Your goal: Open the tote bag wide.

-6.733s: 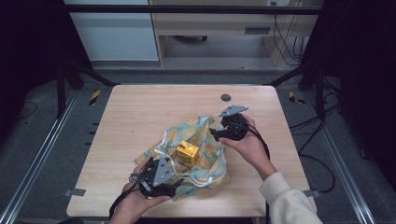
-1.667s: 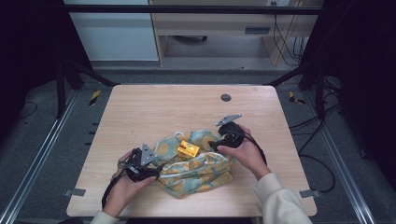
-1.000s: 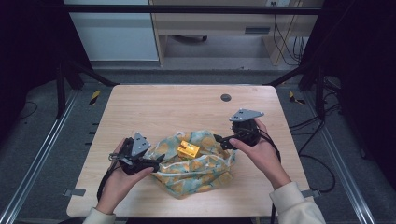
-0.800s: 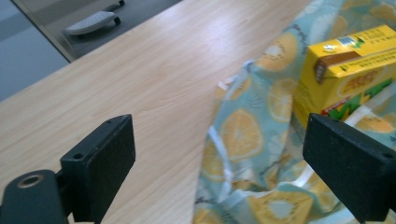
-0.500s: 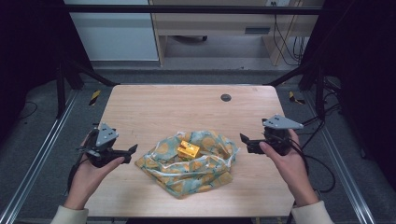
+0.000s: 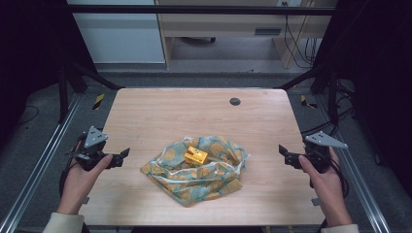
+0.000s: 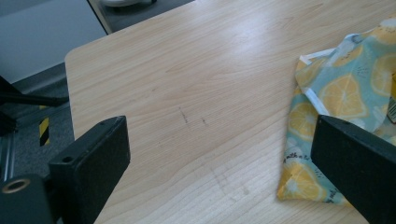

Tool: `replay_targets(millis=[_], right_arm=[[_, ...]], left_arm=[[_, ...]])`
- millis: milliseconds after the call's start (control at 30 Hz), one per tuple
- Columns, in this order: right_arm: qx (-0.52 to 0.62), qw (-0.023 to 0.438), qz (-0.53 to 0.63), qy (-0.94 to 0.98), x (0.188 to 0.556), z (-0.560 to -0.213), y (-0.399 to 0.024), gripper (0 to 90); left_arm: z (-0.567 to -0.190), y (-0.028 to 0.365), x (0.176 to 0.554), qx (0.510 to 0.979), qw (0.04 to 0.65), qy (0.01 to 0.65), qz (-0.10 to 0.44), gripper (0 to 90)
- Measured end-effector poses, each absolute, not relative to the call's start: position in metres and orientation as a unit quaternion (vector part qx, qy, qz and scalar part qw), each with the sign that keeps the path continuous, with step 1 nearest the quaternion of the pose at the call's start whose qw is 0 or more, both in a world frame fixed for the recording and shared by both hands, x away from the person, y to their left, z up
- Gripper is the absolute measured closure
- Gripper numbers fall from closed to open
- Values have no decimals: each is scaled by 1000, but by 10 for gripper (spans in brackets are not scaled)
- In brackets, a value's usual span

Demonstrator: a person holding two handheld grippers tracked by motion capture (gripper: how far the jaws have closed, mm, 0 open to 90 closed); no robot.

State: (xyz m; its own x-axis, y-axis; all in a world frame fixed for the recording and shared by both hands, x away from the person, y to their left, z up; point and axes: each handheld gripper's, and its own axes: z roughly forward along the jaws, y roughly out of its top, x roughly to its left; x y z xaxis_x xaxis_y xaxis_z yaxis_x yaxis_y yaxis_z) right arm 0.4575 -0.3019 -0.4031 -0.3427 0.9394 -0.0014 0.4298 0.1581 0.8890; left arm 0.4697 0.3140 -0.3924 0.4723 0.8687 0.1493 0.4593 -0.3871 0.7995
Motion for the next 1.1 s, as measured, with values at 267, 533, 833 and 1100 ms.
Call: replay_targets(millis=[267,533,833,1100], right_arm=[[522,290,409,690,454,-431,-320,64],[537,280,395,690,454,-451,-325,64],[545,270,387,693,455,-467,-323,66],[543,264,383,699,458,-477,-318,70]], left_arm=[[-410,322,477,780,341,442,284,49],[-427,329,480,779,329,448,290,57],[-446,340,479,780,309,458,294,57],[-456,348,480,775,311,467,292,57]])
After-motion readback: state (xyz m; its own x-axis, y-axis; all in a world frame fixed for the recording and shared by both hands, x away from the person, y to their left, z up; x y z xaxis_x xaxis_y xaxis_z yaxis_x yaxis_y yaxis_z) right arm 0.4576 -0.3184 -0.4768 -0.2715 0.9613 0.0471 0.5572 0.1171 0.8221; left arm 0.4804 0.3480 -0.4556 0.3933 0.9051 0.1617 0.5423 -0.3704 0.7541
